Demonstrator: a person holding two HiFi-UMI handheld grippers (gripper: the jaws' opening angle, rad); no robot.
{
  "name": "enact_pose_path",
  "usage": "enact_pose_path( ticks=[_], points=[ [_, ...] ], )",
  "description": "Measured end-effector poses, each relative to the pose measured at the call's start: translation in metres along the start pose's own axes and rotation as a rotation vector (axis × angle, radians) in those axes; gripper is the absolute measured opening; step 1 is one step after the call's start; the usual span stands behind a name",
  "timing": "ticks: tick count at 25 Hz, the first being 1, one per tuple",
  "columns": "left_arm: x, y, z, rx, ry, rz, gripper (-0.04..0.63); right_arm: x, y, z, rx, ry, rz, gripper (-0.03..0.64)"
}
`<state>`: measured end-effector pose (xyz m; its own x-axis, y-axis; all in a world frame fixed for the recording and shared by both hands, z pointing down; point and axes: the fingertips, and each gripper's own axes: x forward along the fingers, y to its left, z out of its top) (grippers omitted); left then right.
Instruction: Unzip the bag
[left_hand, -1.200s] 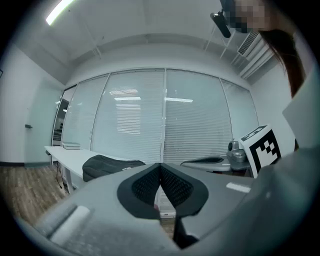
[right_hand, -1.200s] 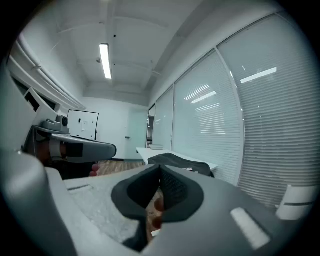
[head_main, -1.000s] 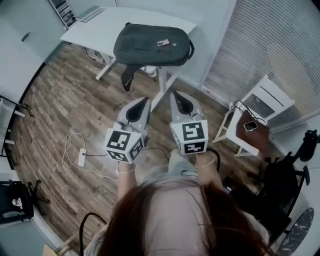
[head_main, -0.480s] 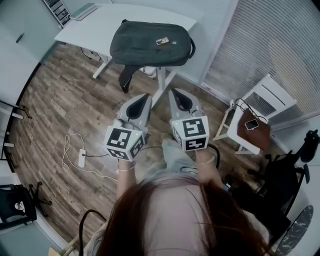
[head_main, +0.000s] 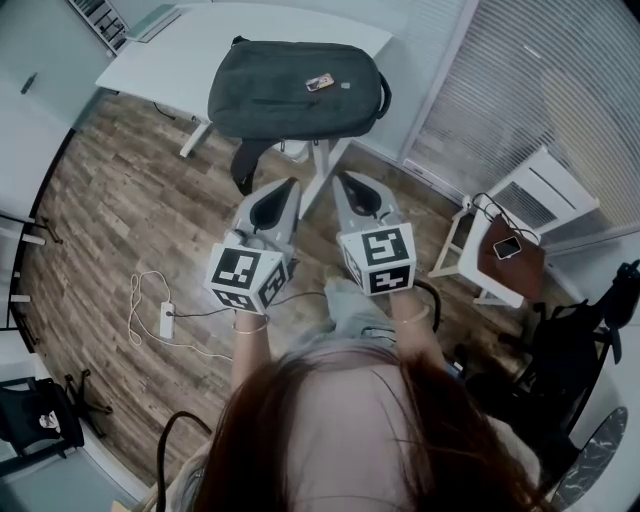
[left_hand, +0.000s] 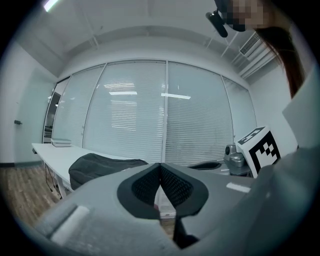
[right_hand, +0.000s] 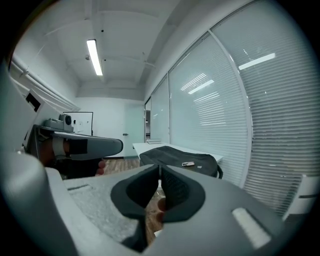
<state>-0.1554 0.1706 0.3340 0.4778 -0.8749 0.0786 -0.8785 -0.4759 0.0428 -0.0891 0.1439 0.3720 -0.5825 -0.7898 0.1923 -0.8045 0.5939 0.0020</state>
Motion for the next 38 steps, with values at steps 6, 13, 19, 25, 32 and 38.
enact_pose_path(
  ticks=[6,13,19,25,32,38],
  points=[
    [0.029,0.018,-0.005,-0.013,0.017,-0.006,0.009,0.027,-0.011,-0.005,0.067,0.028,0.027,0.021],
    [0.06,0.041,-0.016,-0.025,0.041,0.003,0.009,0.059,-0.025,-0.019,0.09,0.073,0.043,0.029],
    [0.084,0.062,-0.027,-0.042,0.059,0.016,0.009,0.089,-0.035,-0.036,0.101,0.116,0.062,0.032],
    [0.108,0.078,-0.042,-0.05,0.085,0.019,0.009,0.112,-0.044,-0.051,0.101,0.152,0.081,0.037],
    [0.132,0.096,-0.058,-0.061,0.105,0.037,0.009,0.14,-0.045,-0.071,0.089,0.194,0.117,0.049],
    [0.15,0.111,-0.07,-0.077,0.121,0.054,0.009,0.161,-0.047,-0.09,0.094,0.226,0.141,0.058]
  ],
)
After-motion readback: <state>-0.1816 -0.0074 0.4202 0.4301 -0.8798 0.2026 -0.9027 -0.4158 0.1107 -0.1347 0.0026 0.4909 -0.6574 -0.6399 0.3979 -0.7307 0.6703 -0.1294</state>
